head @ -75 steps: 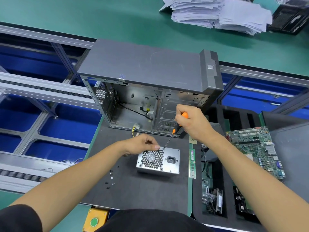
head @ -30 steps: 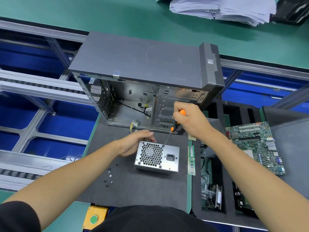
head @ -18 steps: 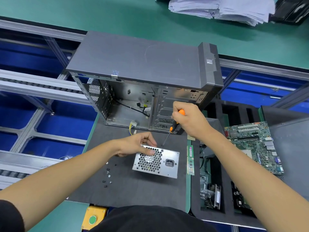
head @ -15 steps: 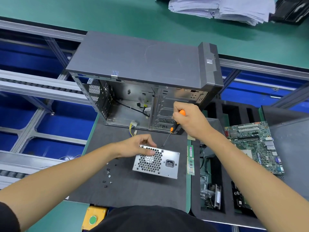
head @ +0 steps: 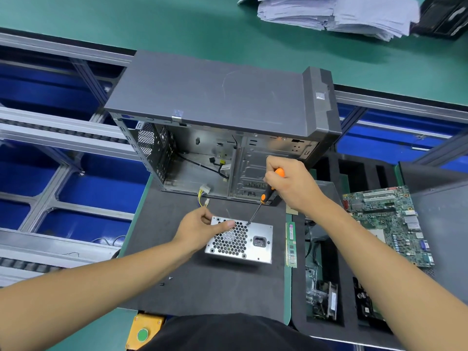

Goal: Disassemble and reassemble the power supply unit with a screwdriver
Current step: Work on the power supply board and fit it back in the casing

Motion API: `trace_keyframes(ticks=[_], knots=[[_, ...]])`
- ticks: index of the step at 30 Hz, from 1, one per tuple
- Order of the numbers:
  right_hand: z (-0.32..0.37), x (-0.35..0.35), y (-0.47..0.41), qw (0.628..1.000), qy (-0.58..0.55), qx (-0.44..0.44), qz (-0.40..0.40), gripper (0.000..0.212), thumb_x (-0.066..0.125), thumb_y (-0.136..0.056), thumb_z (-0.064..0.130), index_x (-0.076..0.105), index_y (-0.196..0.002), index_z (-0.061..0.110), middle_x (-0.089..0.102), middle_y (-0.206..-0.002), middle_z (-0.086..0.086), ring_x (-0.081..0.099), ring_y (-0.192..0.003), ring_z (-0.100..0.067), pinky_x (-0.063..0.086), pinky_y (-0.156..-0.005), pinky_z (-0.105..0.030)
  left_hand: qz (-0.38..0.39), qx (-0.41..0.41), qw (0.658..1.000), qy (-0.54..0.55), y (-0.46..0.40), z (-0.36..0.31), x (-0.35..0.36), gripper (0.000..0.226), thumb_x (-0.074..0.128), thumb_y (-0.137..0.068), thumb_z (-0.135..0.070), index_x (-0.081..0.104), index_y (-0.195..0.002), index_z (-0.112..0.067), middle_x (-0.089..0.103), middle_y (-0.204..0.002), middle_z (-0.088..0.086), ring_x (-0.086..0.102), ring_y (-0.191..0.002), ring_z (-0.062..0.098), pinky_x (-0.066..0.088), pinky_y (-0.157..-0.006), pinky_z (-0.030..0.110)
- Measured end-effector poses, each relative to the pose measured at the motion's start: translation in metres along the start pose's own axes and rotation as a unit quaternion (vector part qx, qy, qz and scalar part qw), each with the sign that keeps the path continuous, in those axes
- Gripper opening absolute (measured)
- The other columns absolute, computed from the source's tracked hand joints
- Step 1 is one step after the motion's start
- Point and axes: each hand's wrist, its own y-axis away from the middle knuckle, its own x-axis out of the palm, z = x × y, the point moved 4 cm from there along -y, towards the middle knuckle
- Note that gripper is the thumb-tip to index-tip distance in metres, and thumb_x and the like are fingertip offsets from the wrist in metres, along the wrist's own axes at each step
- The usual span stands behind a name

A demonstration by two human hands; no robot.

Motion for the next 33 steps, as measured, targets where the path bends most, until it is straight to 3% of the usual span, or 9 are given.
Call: trace_keyframes(ticks=[3, 8, 12, 16, 19, 24, 28, 30, 33], knots=[[-0.001, 0.002, -0.001, 1.0, 0.003, -0.004, 0.002, 0.025, 0.055, -0.086, 0.025, 0.041, -0.066, 0.022, 0.052, -0.065, -0.008, 0.052, -0.065, -0.031, 0.052, -0.065, -0.056, -0.009, -0.018, 0.998, 0.063, 0.006, 0.003, 0.005, 0.062, 0.091, -0.063, -0.055, 0.048, -0.074, -0.011, 0.043, -0.062, 0.002, 0.04, -0.061, 0.015, 0.031, -0.06, 0.028], [-0.001, 0.002, -0.002, 1.0, -0.001, -0.003, -0.002, 0.026, 0.055, -0.087, 0.026, 0.041, -0.064, 0.026, 0.052, -0.064, -0.004, 0.054, -0.066, -0.029, 0.054, -0.066, -0.056, -0.096, -0.057, 0.971, 0.213, 0.027, 0.018, 0.025, 0.044, 0.088, -0.075, -0.043, 0.067, -0.094, -0.01, 0.076, -0.09, 0.003, 0.069, -0.085, 0.014, 0.051, -0.079, 0.028], [-0.002, 0.001, -0.003, 1.0, -0.004, 0.002, -0.01, 0.027, 0.055, -0.086, 0.026, 0.041, -0.063, 0.029, 0.05, -0.062, 0.004, 0.057, -0.069, -0.028, 0.054, -0.067, -0.055, -0.143, -0.07, 0.96, 0.228, 0.032, 0.019, 0.031, 0.042, 0.075, -0.086, -0.052, 0.056, -0.074, -0.016, 0.048, -0.054, -0.019, 0.042, -0.051, -0.001, 0.035, -0.062, 0.025], [-0.003, 0.005, -0.001, 0.999, -0.026, 0.008, -0.039, 0.019, 0.05, -0.081, 0.031, 0.042, -0.064, 0.026, 0.051, -0.063, -0.002, 0.059, -0.072, -0.033, 0.053, -0.065, -0.052, -0.143, -0.058, 0.965, 0.212, 0.035, 0.02, 0.032, 0.044, 0.071, -0.089, -0.053, 0.055, -0.071, -0.017, 0.045, -0.051, -0.02, 0.041, -0.05, -0.003, 0.034, -0.064, 0.029], [-0.009, 0.013, 0.005, 0.995, -0.068, 0.029, -0.074, 0.019, 0.049, -0.081, 0.031, 0.042, -0.064, 0.025, 0.052, -0.065, -0.009, 0.055, -0.064, -0.031, 0.045, -0.055, -0.047, -0.128, -0.045, 0.965, 0.224, 0.036, 0.025, 0.032, 0.038, 0.07, -0.09, -0.05, 0.064, -0.08, -0.014, 0.055, -0.059, -0.02, 0.049, -0.058, -0.005, 0.039, -0.07, 0.027], [-0.024, 0.045, 0.023, 0.958, -0.217, 0.091, -0.165, 0.024, 0.05, -0.081, 0.027, 0.042, -0.071, 0.007, 0.046, -0.068, -0.025, 0.04, -0.052, -0.021, 0.033, -0.045, -0.034, -0.104, -0.026, 0.965, 0.24, 0.04, 0.035, 0.03, 0.042, 0.059, -0.1, -0.046, 0.057, -0.066, -0.022, 0.056, -0.07, -0.008, 0.054, -0.078, 0.003, 0.038, -0.067, 0.017], [-0.036, 0.077, 0.032, 0.924, -0.293, 0.132, -0.205, 0.026, 0.05, -0.087, 0.022, 0.042, -0.074, 0.0, 0.04, -0.058, -0.022, 0.039, -0.045, -0.019, 0.031, -0.044, -0.024, -0.044, -0.054, 0.957, 0.281, 0.037, 0.037, 0.022, 0.04, 0.047, -0.107, -0.041, 0.076, -0.097, -0.015, 0.078, -0.098, 0.008, 0.07, -0.086, 0.019, 0.051, -0.083, 0.032], [-0.04, 0.087, 0.031, 0.917, -0.308, 0.139, -0.214, 0.027, 0.049, -0.091, 0.018, 0.041, -0.076, -0.004, 0.038, -0.058, -0.028, 0.038, -0.044, -0.019, 0.032, -0.044, -0.025, 0.014, -0.051, 0.956, 0.287, 0.033, 0.039, 0.015, 0.033, 0.053, -0.104, -0.032, 0.071, -0.1, -0.005, 0.075, -0.1, 0.016, 0.063, -0.085, 0.028, 0.047, -0.077, 0.033], [-0.044, 0.095, 0.031, 0.912, -0.314, 0.139, -0.224, 0.026, 0.05, -0.095, 0.01, 0.039, -0.074, -0.002, 0.038, -0.06, -0.029, 0.039, -0.045, -0.02, 0.032, -0.044, -0.026, 0.106, -0.044, 0.947, 0.299, 0.025, 0.042, 0.002, 0.007, 0.058, -0.099, -0.007, 0.062, -0.105, -0.006, 0.069, -0.098, 0.019, 0.05, -0.076, 0.021, 0.035, -0.06, 0.024]])
